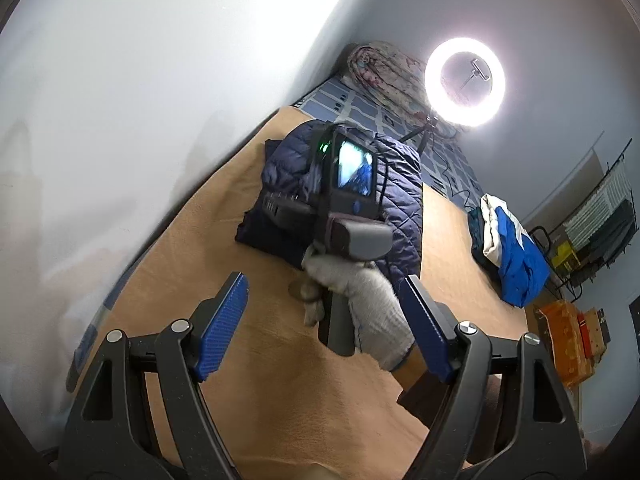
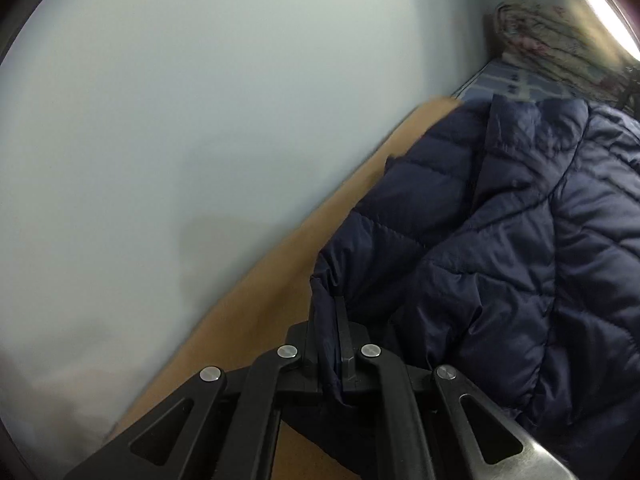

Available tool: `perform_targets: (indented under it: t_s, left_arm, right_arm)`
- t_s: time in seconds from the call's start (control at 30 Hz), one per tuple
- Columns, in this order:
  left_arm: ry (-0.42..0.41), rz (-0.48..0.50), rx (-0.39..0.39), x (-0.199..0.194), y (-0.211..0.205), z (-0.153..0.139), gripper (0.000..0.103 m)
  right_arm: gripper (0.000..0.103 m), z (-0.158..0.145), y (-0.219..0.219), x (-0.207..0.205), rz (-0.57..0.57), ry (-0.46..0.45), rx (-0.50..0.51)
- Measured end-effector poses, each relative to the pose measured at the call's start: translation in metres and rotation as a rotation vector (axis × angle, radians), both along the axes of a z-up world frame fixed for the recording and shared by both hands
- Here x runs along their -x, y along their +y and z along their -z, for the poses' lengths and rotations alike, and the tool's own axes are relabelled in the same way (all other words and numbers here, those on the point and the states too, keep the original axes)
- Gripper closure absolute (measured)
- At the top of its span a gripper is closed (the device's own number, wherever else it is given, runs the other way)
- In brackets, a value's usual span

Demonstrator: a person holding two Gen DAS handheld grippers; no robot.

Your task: Fold large clothes

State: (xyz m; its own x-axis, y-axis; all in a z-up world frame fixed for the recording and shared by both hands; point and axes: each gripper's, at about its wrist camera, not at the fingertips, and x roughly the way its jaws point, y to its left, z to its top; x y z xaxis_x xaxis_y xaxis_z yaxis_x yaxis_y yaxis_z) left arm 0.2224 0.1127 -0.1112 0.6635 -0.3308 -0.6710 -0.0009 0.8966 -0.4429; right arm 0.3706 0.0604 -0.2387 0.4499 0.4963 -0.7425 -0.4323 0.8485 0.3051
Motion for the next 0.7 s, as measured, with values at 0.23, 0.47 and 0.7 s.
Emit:
perform_targets:
  t_s: [0.23, 0.47, 0.7]
  left_arm:
    - [-0.007, 0.006, -0.013, -0.001, -0.004, -0.003, 0.023]
    - [-0.043, 0.021, -0.032, 0.004, -0.007, -0.01, 0.023]
    - [-0.08, 0.039, -0.12, -0.005, -0.017, -0.012, 0.031]
  right_arm:
    - [0.094, 0.012, 0.001, 0.012, -0.103, 0.036, 0.007]
    - [0.045, -0.035, -0.059, 0.038, -0.105, 0.041, -0.198]
    - [0.057, -0.057, -0.182, 0.07, 0.147, -0.011, -0.265]
